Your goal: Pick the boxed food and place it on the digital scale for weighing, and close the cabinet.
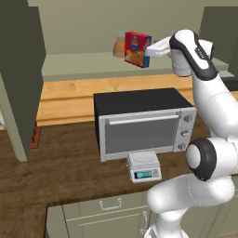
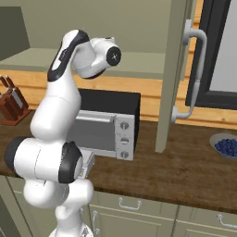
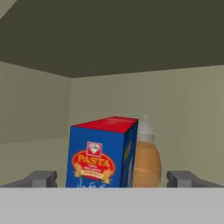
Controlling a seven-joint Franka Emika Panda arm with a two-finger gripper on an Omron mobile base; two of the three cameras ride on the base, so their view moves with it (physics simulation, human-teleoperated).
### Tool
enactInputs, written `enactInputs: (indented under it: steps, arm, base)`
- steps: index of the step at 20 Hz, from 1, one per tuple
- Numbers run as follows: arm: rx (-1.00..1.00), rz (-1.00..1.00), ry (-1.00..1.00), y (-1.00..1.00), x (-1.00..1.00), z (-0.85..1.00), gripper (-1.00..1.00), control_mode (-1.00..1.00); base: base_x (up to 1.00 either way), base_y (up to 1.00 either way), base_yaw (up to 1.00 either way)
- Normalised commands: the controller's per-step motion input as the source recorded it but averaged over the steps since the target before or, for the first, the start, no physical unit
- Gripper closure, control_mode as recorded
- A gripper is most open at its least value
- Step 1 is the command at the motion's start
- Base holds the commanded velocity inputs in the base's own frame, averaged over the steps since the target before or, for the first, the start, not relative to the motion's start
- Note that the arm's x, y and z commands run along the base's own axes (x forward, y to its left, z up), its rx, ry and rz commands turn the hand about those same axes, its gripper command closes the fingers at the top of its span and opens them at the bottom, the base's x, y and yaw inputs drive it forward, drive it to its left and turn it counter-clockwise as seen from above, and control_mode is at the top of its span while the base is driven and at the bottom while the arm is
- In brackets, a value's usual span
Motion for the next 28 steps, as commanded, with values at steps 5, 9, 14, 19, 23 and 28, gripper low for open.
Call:
enactInputs:
  steps: [5,9,14,19,23,28]
  arm:
    - [0.0,0.13,-0.01,0.03,0.24,0.03,-1.0,-1.0]
    - [0.0,0.05,0.0,0.18,0.26,0.02,-1.0,-1.0]
    - [0.0,0.0,0.0,0.25,0.19,0.0,-1.0,-1.0]
    - [0.0,0.0,0.0,0.03,0.0,0.01,-1.0,-1.0]
    - [0.0,0.0,0.0,0.0,-0.08,0.0,-1.0,-1.0]
    - [0.0,0.0,0.0,0.06,-0.33,0.0,-1.0,-1.0]
  base:
    - [0.0,0.0,0.0]
    - [0.0,0.0,0.0]
    - [0.0,0.0,0.0]
    - [0.0,0.0,0.0]
    - [0.0,0.0,0.0]
    - [0.0,0.0,0.0]
